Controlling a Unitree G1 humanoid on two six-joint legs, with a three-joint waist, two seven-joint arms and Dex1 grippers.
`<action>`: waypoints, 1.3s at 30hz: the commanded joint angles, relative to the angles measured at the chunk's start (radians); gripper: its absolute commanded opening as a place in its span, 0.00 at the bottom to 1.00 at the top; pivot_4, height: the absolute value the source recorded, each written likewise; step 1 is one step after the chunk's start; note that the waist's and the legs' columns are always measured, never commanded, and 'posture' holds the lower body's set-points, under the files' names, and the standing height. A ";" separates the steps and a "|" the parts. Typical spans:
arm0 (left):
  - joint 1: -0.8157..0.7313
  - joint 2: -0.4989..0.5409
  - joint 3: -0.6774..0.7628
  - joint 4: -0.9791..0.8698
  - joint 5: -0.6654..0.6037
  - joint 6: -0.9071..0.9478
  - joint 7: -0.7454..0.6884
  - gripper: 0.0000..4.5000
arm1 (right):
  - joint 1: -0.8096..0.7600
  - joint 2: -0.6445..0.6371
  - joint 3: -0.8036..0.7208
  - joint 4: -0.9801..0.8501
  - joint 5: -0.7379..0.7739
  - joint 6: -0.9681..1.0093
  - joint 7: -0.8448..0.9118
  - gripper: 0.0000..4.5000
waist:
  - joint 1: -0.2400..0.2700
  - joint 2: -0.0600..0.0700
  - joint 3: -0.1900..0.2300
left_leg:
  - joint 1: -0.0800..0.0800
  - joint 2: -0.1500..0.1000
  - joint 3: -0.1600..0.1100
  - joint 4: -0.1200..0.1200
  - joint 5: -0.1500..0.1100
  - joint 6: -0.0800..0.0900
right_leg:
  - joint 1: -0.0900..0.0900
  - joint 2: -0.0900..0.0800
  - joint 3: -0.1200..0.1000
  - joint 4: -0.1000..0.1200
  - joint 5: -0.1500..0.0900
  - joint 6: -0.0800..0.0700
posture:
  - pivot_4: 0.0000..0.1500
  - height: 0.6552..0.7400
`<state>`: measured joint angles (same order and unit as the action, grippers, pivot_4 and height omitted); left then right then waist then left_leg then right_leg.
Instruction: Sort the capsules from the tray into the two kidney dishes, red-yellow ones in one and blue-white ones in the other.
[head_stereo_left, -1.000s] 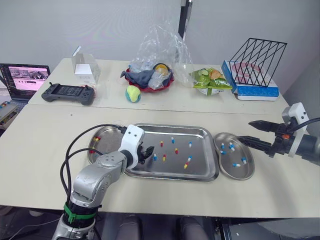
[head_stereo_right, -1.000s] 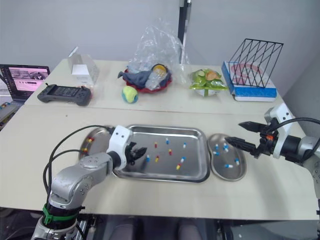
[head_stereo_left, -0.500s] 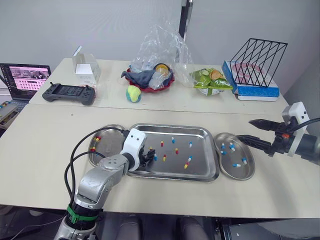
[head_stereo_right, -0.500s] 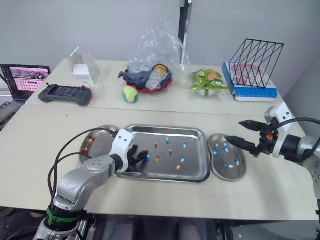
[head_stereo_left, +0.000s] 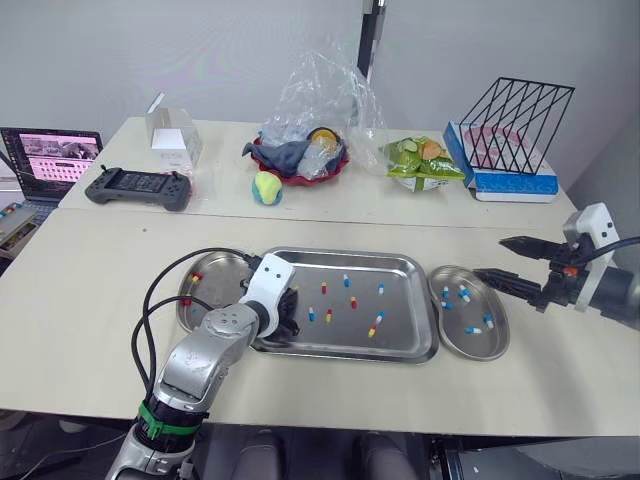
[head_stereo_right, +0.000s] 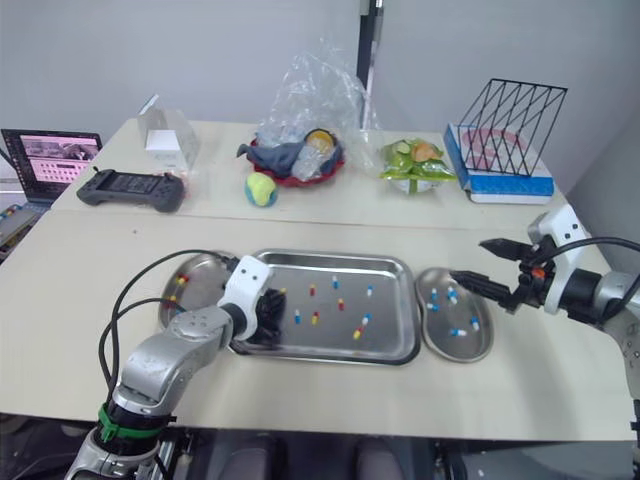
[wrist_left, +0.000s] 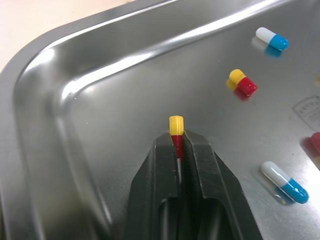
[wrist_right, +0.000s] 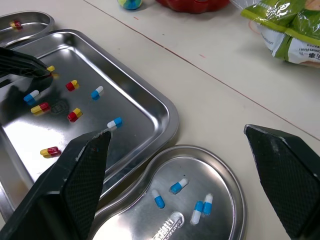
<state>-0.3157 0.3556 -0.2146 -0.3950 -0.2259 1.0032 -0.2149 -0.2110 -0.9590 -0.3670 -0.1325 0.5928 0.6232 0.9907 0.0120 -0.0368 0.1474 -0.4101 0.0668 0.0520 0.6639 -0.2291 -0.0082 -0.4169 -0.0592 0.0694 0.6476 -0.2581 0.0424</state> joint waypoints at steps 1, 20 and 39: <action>0.007 0.003 0.013 -0.007 0.010 -0.002 -0.009 0.00 | -0.014 -0.007 -0.015 -0.010 0.001 -0.014 -0.001 1.00 | 0.000 0.000 0.000 | 0.000 0.000 0.000 0.000 0.000 0.000 | 0.000 0.000 0.000 0.000 0.000 0.000 | 1.00 0.92; 0.064 0.504 0.508 0.220 -0.265 -0.288 -0.652 0.00 | -0.035 -0.019 0.010 -0.042 0.072 0.008 0.119 1.00 | -0.012 0.000 0.000 | -0.002 0.001 0.001 -0.001 0.000 0.000 | -0.003 0.000 0.000 0.000 0.000 0.000 | 1.00 0.92; 0.104 0.517 0.423 0.365 -0.172 -0.457 -0.710 0.23 | 0.072 0.011 -0.060 -0.050 0.006 -0.197 0.154 1.00 | -0.001 0.000 0.000 | -0.004 0.001 0.002 -0.001 0.000 0.000 | -0.004 0.000 -0.001 0.000 0.000 0.000 | 1.00 0.92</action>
<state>-0.1953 0.8623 0.1962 -0.0229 -0.3932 0.5667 -0.9124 -0.1381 -0.9501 -0.3814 -0.1732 0.6019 0.4611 1.1467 0.0112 -0.0368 0.1476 -0.4137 0.0682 0.0542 0.6633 -0.2292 -0.0081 -0.4212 -0.0593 0.0687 0.6475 -0.2583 0.0426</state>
